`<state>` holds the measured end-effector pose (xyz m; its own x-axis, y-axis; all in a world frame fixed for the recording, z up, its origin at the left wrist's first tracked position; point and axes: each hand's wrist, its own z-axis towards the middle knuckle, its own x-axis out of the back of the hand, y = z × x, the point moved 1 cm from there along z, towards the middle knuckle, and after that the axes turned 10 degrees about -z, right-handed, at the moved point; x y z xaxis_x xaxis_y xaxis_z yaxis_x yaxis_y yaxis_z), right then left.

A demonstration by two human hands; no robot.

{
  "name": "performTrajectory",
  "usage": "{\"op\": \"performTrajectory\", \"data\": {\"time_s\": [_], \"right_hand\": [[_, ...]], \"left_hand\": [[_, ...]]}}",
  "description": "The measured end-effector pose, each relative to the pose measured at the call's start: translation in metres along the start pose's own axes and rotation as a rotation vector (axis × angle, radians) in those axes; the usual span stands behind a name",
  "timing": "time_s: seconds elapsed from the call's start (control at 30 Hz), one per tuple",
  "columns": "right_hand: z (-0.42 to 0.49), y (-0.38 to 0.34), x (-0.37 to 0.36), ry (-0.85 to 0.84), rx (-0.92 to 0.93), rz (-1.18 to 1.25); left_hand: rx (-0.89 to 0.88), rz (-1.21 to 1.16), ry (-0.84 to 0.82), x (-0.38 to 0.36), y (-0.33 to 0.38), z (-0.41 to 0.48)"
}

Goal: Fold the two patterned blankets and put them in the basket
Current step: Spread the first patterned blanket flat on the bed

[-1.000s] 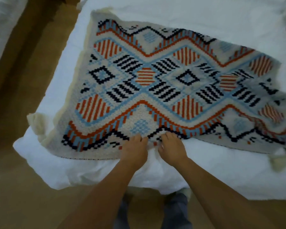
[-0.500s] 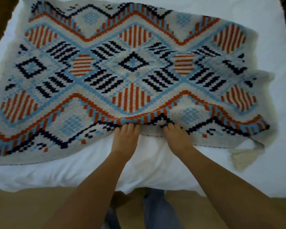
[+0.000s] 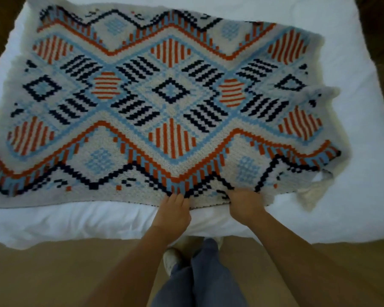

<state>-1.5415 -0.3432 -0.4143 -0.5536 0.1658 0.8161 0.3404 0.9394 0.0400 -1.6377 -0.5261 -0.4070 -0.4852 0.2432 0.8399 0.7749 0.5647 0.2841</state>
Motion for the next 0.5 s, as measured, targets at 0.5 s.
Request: {"op": "performTrajectory", "data": {"time_s": [0.5], "right_hand": [[-0.054, 0.099, 0.015, 0.386, -0.579, 0.211]], "left_hand": [[-0.103, -0.121, 0.066, 0.033, 0.075, 0.047]]}}
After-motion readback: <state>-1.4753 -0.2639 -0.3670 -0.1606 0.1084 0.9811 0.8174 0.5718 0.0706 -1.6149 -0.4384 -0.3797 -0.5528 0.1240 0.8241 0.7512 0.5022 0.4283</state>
